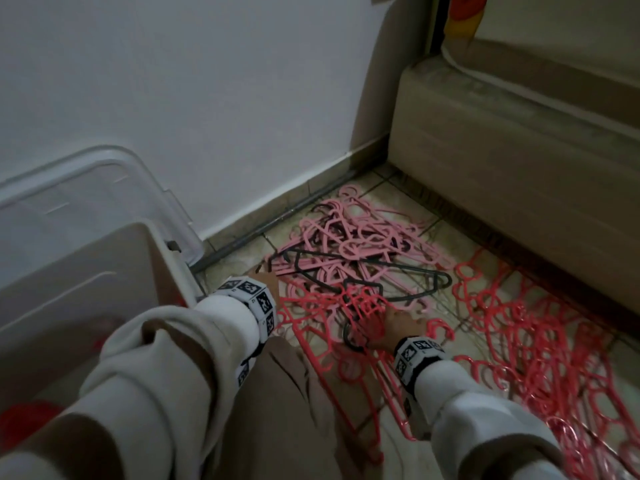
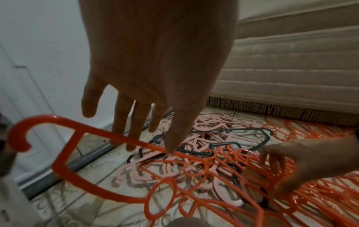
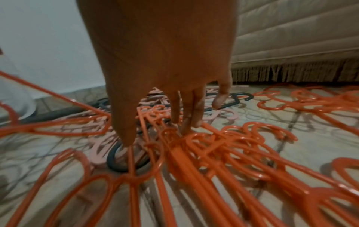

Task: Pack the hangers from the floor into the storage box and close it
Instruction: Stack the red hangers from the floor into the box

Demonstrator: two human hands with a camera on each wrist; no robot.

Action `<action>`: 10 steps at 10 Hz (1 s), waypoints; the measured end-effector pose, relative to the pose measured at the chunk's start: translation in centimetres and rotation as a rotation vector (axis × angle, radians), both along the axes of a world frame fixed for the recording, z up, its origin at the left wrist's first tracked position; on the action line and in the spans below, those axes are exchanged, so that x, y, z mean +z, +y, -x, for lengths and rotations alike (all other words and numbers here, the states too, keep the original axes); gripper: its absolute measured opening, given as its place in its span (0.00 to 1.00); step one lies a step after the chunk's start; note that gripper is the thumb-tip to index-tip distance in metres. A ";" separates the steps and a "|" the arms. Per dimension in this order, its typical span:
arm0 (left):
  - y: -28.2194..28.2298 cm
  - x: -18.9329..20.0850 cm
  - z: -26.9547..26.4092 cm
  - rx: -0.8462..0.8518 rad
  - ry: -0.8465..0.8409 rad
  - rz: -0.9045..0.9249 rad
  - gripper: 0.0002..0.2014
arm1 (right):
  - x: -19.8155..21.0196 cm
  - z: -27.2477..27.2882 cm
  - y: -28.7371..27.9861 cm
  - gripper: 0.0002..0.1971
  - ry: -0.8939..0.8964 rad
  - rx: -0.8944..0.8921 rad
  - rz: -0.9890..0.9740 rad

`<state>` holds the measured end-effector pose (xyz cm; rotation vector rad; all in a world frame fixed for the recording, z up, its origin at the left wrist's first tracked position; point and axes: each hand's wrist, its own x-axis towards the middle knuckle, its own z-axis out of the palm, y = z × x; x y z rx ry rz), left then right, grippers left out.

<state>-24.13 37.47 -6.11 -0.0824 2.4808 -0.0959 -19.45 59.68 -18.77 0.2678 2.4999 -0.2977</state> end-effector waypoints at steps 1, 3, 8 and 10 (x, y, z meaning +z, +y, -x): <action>-0.1 -1.6 -0.1 -0.126 -0.014 0.099 0.23 | -1.2 0.2 -1.0 0.25 0.031 -0.020 -0.018; 1.0 -1.6 -0.8 -0.157 0.060 0.053 0.22 | -2.9 0.1 -2.3 0.16 0.121 -0.022 0.038; 1.6 -1.2 0.1 -0.147 0.093 -0.382 0.16 | -2.1 0.3 -2.7 0.18 0.208 -0.195 0.097; 3.3 -2.8 -0.7 -0.098 0.004 -0.488 0.15 | -0.7 -0.1 -0.5 0.17 0.244 -0.167 0.244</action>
